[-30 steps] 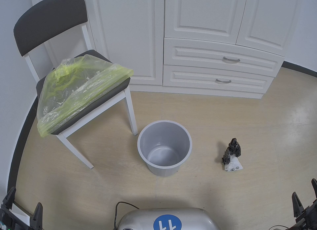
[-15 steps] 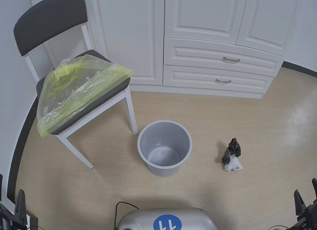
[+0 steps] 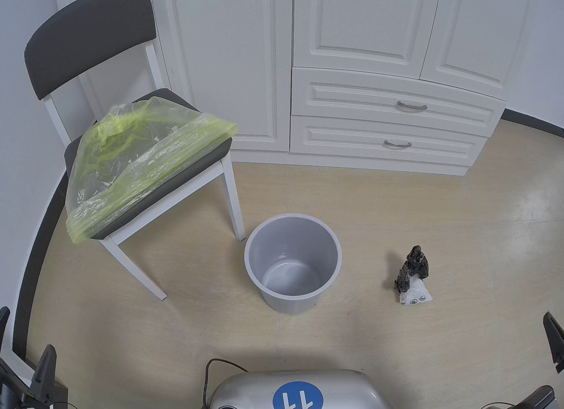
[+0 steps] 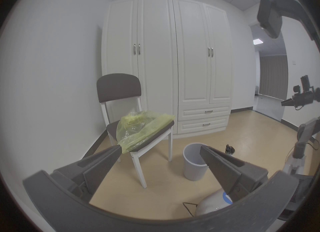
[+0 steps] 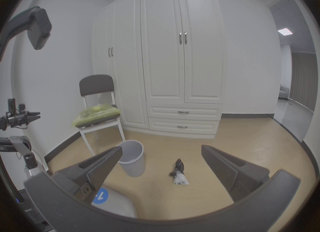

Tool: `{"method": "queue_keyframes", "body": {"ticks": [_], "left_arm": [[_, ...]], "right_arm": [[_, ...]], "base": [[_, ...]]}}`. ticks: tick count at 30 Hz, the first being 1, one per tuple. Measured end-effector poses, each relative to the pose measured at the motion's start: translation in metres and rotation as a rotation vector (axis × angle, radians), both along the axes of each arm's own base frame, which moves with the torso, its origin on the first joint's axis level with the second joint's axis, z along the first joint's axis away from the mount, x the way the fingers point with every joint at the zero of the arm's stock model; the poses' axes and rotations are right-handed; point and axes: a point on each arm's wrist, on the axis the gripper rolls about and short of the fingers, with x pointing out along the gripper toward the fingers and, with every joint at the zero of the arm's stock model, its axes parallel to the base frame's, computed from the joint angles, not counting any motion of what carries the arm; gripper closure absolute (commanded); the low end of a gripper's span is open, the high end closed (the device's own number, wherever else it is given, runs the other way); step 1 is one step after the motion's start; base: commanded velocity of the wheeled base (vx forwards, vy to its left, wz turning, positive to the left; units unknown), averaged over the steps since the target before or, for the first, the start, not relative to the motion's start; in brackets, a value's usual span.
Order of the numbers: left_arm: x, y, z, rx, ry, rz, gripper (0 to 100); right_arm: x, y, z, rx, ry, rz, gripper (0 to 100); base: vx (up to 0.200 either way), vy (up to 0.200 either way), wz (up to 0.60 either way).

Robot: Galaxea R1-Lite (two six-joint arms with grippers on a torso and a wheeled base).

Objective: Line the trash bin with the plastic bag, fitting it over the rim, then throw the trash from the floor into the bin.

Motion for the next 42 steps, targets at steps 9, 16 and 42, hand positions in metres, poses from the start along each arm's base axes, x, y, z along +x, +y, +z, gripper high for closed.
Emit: {"method": "queue_keyframes", "body": {"ticks": [9, 16, 42], "left_arm": [[0.035, 0.001, 0.037, 0.061, 0.202, 0.047, 0], [0.075, 0.003, 0.051, 0.169, 0.348, 0.138, 0], [0.254, 0.01, 0.042, 0.558, 0.466, 0.295, 0]], "right_arm": [[0.051, 0.0, 0.046, -0.09, 0.123, 0.019, 0], [0.086, 0.002, 0.056, -0.047, 0.132, 0.033, 0], [0.124, 0.011, 0.055, 0.131, 0.18, 0.005, 0]], "base": [[0.0, 0.0, 0.0], [0.0, 0.0, 0.0], [0.0, 0.0, 0.0]]}}
